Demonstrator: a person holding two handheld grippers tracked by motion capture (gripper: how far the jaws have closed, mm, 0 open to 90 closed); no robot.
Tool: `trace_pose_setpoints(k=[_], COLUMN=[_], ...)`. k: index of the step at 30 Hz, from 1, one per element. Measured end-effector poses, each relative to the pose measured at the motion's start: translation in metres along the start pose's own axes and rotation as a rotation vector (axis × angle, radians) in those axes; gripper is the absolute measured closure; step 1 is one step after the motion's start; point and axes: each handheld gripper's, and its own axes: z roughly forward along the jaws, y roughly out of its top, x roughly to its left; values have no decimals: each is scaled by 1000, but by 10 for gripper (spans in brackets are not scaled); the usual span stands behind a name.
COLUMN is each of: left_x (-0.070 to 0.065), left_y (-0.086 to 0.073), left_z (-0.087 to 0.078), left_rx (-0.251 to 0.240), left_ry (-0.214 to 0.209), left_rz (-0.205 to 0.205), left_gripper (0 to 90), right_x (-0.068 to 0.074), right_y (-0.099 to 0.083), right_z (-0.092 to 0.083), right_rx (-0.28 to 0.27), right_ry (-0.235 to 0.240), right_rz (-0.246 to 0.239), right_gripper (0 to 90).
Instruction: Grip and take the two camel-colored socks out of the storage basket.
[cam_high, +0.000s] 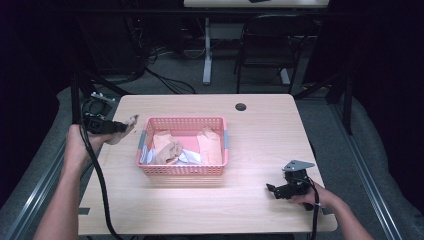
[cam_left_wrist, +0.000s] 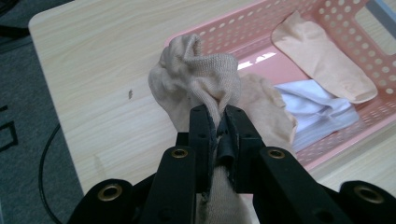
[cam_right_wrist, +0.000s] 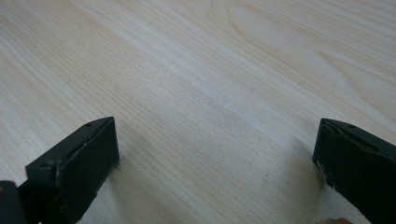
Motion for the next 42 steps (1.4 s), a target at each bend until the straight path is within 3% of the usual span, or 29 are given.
trace_pose_setpoints(k=[5, 13, 22, 42], left_x=[11, 28, 42, 56], left_y=[-10, -29, -49, -86], left_z=[-2, 6, 32, 88], left_rx=[22, 46, 111, 234], left_ry=[26, 24, 45, 21], left_rz=[-21, -85, -131, -199], left_gripper=[819, 820, 820, 817], right_x=[0, 0, 0, 0], right_y=[0, 0, 0, 0], right_z=[0, 0, 0, 0], right_rx=[3, 3, 3, 4], right_ry=[0, 0, 0, 0], right_rz=[1, 1, 1, 1], right_gripper=[0, 0, 0, 0])
